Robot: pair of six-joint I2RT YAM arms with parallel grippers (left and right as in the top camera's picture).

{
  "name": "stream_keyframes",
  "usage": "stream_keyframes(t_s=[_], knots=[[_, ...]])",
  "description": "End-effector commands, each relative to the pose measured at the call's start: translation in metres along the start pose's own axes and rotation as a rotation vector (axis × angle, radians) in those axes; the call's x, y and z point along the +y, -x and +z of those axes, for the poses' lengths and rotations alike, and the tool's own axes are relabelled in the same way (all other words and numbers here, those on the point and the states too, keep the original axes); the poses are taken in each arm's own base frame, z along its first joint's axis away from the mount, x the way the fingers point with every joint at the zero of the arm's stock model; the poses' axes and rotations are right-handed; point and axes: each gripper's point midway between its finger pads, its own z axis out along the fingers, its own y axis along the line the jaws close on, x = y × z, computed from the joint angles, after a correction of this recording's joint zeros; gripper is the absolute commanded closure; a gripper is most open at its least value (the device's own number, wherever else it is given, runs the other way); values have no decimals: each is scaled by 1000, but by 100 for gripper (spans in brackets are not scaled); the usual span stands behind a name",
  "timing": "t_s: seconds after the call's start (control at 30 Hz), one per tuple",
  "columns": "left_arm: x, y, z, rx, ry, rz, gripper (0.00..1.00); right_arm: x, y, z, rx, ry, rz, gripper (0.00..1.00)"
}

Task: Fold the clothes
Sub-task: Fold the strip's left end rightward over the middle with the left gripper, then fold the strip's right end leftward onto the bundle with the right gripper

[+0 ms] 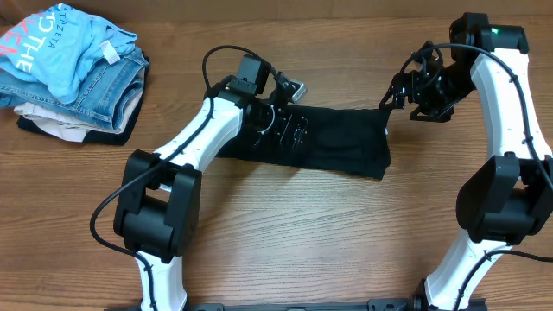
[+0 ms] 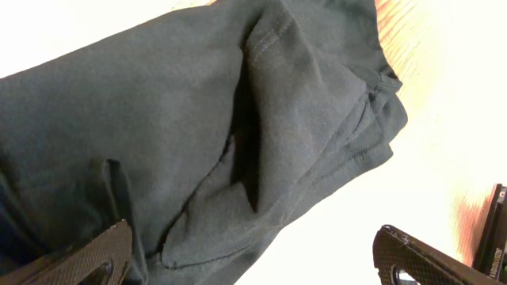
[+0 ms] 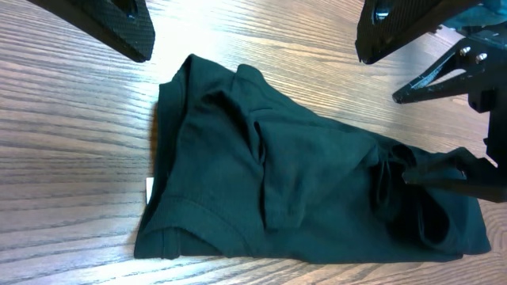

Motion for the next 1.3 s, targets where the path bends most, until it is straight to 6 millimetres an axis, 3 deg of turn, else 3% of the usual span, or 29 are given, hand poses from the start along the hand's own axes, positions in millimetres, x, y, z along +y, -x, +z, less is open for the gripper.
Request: stream_keyframes(t_s=[0.0, 0.07, 0.2, 0.33, 0.47, 0.6, 0.8, 0.97, 1.07, 1.17, 1.27], knots=[[2, 9, -7, -23, -4, 45, 0, 2, 2, -6, -26, 1, -10, 14], [3, 36, -38, -70, 14, 39, 0, -2, 6, -5, -38, -23, -16, 14], [-6, 85, -131, -137, 116, 20, 0, -23, -6, 16, 18, -80, 11, 11], [4, 86, -184, -110, 345, -8, 0, -41, -25, 57, 79, -72, 67, 11], [12, 74, -221, -64, 530, -33, 0, -41, -34, 89, 84, 15, 74, 11], [29, 54, -241, 9, 689, -74, 0, -52, -37, 117, 52, 28, 85, 12], [42, 47, -253, 33, 793, -106, 0, -41, -31, 138, -21, 157, 44, 22], [42, 47, -253, 33, 795, -110, 0, -36, -29, 138, -29, 186, 38, 76], [42, 47, -253, 34, 795, -110, 0, -51, -21, 129, -69, 185, 85, 96], [45, 46, -255, 32, 798, -118, 0, -89, -11, 104, -133, 180, 176, 96], [50, 44, -260, 26, 804, -139, 0, -125, -3, 65, -196, 170, 217, 96]])
